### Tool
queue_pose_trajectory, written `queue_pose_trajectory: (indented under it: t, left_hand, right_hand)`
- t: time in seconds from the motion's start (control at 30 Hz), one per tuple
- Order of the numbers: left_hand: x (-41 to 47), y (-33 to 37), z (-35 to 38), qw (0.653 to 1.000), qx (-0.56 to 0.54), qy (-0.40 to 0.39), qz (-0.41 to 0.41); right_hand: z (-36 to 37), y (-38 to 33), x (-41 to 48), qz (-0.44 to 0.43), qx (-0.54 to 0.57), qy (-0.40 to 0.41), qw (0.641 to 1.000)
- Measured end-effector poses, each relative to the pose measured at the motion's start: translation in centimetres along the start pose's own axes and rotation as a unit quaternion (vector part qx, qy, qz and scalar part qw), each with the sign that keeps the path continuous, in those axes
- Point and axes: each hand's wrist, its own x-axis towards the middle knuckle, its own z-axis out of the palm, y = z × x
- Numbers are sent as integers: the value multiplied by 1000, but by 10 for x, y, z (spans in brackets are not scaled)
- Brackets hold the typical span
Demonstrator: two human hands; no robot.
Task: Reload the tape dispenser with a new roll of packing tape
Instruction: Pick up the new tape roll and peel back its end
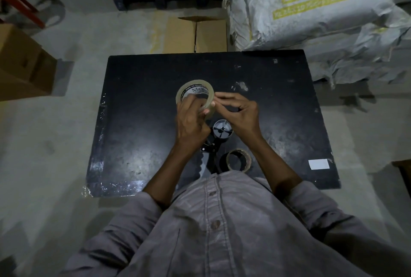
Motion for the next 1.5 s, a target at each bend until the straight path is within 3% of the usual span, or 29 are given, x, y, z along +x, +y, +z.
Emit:
queue_pose_trajectory:
  t: [0.33, 1.17, 1.5]
  left_hand:
    - [0, 4, -2, 1000, -8, 23, 18]
    - [0, 3, 2, 996, -26, 81, -26]
    - [2, -2, 0, 995, -30, 85, -35]
  right_hand:
    - [1, -3, -1, 1, 20, 7, 1000]
    - [16, -10, 1, 72, 63, 29, 995]
    - [18, -13, 3, 6, 57, -1, 998]
